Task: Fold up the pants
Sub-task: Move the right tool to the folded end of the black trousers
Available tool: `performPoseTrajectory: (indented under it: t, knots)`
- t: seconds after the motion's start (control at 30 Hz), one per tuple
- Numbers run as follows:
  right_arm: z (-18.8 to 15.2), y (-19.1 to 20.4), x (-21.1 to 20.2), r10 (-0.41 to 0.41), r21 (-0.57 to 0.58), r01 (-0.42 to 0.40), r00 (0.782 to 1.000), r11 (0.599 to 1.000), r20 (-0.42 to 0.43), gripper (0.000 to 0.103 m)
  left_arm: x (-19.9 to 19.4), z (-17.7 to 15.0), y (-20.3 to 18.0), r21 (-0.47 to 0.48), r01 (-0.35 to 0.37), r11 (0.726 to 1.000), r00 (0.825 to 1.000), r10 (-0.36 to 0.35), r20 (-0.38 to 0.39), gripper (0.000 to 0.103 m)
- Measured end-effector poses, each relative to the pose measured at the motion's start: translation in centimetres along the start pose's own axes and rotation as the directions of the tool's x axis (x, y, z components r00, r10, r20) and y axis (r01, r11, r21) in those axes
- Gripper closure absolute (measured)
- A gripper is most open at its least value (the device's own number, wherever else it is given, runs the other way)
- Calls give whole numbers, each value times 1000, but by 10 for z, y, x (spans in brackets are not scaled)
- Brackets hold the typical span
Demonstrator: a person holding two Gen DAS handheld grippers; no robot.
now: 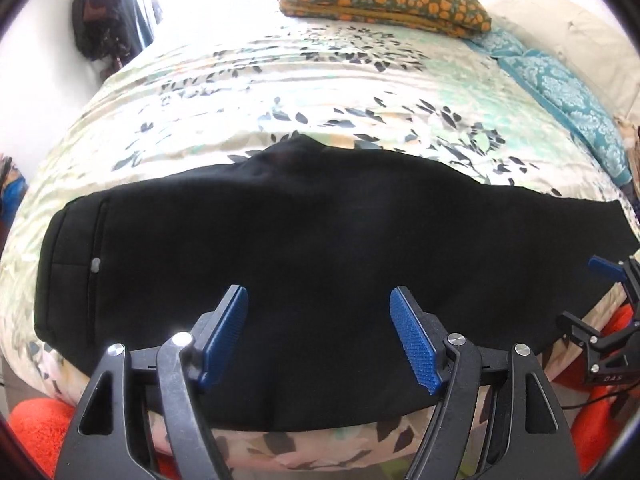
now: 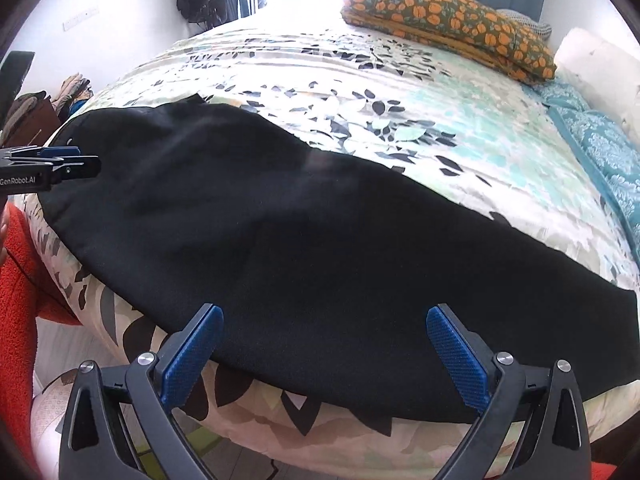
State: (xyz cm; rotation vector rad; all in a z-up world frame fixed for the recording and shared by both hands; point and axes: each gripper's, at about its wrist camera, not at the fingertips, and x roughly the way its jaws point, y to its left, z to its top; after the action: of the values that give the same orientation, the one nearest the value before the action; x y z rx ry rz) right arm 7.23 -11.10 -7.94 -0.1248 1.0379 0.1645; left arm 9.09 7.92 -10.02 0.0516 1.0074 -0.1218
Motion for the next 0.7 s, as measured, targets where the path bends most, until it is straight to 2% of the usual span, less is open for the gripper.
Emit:
performPoseTrajectory:
  t: [0.07,0.13,0.2,0.27,0.37,0.47,0.57,0.63,0.7]
  knots:
    - [-5,-1,11,12,12,-12,999,1000,-53,2,15,-6,-7,38,-30,999,999,32,-41,27]
    - [-11,-4,21,50,47,-46,993,998,-106,1,38,-16,-7,66,-72,995,988,80,-135,26]
    - [-13,-8,18,66,70,-59,993,996,-97,0,35,-23,-5,70,-74,995,991,81,-103,26]
    - [-13,-10,13,57,68,-52,995,996,-86,0,29,-20,-5,59,-77,995,989,84,-118,27]
    - [-15,-18,5,59,102,-53,997,993,-53,0,9,-12,-7,16,-29,999,998,30,-57,27]
    - [-10,-29,-10,40,140,-43,999,989,22,0,-5,-2,-22,28,1,1000,1000,-1,11,27]
    - [-8,-46,-15,6,181,-13,999,983,41,0,3,-2,-40,61,23,998,1000,-24,9,27]
    - [-12,-59,-7,-8,228,8,1000,974,-1,0,20,-10,-51,109,-2,994,999,6,-41,27]
    - [-22,-75,6,22,298,2,997,955,-79,0,38,-25,-53,149,-37,988,990,56,-129,26]
